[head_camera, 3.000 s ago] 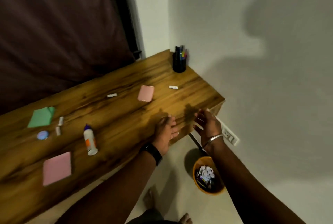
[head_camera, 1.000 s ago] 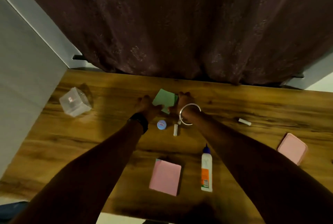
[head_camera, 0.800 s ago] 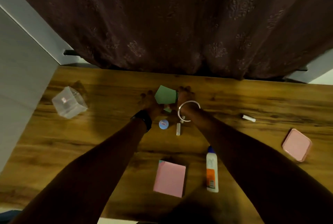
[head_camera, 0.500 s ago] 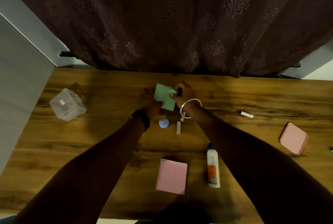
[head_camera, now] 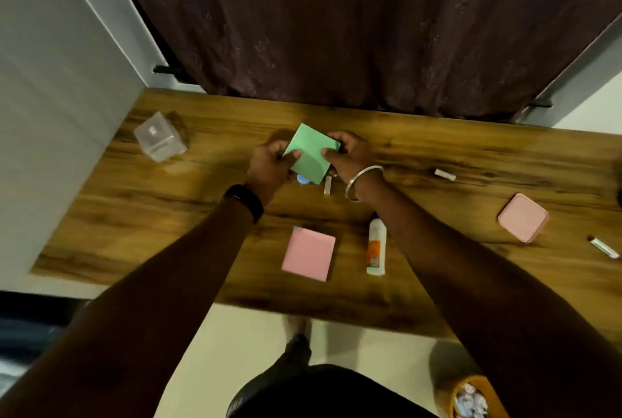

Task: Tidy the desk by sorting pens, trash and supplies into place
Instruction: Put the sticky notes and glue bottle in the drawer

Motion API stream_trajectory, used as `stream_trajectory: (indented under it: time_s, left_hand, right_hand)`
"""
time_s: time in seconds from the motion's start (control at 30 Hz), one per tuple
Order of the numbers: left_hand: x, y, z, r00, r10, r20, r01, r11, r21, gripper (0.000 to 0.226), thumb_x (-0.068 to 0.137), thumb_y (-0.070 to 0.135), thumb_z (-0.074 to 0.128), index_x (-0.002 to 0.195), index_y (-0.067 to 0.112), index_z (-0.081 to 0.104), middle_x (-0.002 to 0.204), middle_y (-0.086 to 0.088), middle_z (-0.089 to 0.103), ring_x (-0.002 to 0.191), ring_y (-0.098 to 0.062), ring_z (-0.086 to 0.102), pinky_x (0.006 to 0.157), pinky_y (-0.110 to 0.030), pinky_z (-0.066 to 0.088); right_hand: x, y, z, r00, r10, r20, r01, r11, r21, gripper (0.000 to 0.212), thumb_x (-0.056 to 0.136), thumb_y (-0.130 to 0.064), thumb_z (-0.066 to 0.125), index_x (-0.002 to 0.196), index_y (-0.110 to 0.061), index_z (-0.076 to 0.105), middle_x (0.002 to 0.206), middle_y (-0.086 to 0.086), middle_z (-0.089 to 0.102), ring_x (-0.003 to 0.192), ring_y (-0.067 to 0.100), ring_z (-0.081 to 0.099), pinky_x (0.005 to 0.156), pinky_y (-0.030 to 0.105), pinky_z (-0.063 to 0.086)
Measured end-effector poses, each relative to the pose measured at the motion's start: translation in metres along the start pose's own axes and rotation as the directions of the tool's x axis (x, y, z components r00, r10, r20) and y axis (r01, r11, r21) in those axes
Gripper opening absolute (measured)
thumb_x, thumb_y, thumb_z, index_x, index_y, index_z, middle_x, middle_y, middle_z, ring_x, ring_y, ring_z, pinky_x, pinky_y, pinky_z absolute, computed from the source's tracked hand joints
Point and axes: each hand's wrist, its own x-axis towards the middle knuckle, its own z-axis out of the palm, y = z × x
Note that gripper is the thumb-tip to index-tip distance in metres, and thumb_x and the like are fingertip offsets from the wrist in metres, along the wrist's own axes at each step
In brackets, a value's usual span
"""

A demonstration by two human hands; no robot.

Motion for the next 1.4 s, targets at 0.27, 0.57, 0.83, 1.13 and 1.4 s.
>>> stream_trajectory:
  time_s: [0.27, 0.57, 0.83, 1.13, 1.4]
  left_hand:
    - [-0.096, -0.03, 0.003, 0.985, -0.149, -0.086, 0.124, 0.96, -0.251, 0.021, 0.093, 0.009, 0.077, 0.104, 0.001, 0.061, 0.085, -0.013, 0.067, 0.06, -0.013, 0.066, 0.05, -0.025, 0.052]
    - [-0.128, -0.067, -0.003, 0.964, -0.258, -0.061, 0.24, 0.947, -0.215, 0.034, 0.086, -0.016, 0.071, 0.076, 0.013, 0.056, 0.08, -0.001, 0.064, 0.072, -0.008, 0.068, 0.069, -0.036, 0.059]
    - [-0.125, -0.072, 0.008, 0.948, -0.235, 0.213, 0.181, 0.952, 0.246, 0.052, 0.087, 0.016, 0.079, 0.135, 0.006, 0.063, 0.137, -0.007, 0.065, 0.126, -0.029, 0.061, 0.112, -0.055, 0.048]
    - [-0.129, -0.083, 0.02, 0.943, -0.289, 0.166, 0.279, 0.957, 0.078, 0.041, 0.087, 0.012, 0.08, 0.127, 0.006, 0.07, 0.128, -0.013, 0.072, 0.116, -0.035, 0.068, 0.104, -0.058, 0.054]
    - [-0.135, -0.055, 0.037, 0.939, -0.299, 0.172, 0.338, 0.896, -0.288, 0.016, 0.097, 0.019, 0.072, 0.113, 0.016, 0.073, 0.117, -0.007, 0.076, 0.099, -0.025, 0.074, 0.087, -0.044, 0.061]
  right_hand:
    - [-0.09, 0.032, 0.002, 0.95, 0.282, 0.136, -0.301, 0.942, 0.152, 0.028, 0.088, -0.001, 0.07, 0.115, -0.006, 0.065, 0.116, 0.021, 0.069, 0.096, 0.036, 0.071, 0.071, 0.05, 0.063]
    - [-0.14, 0.062, 0.016, 0.909, 0.408, 0.08, -0.395, 0.907, -0.146, 0.027, 0.082, -0.03, 0.081, 0.098, -0.011, 0.07, 0.101, 0.014, 0.073, 0.093, 0.036, 0.071, 0.078, 0.048, 0.062]
    - [-0.162, 0.069, 0.03, 0.979, 0.173, -0.106, -0.191, 0.619, -0.761, 0.047, 0.092, -0.05, 0.063, 0.119, -0.011, 0.066, 0.123, 0.009, 0.068, 0.115, 0.029, 0.062, 0.098, 0.037, 0.046]
    - [-0.168, 0.072, 0.03, 0.833, 0.546, -0.093, -0.547, 0.784, -0.295, 0.048, 0.087, -0.035, 0.074, 0.128, -0.016, 0.059, 0.128, 0.004, 0.061, 0.118, 0.031, 0.06, 0.076, 0.033, 0.051]
    - [-0.171, 0.071, 0.003, 0.788, 0.613, -0.051, -0.545, 0.735, 0.403, 0.035, 0.076, -0.004, 0.084, 0.095, -0.01, 0.055, 0.09, 0.008, 0.064, 0.089, 0.026, 0.063, 0.093, 0.048, 0.057]
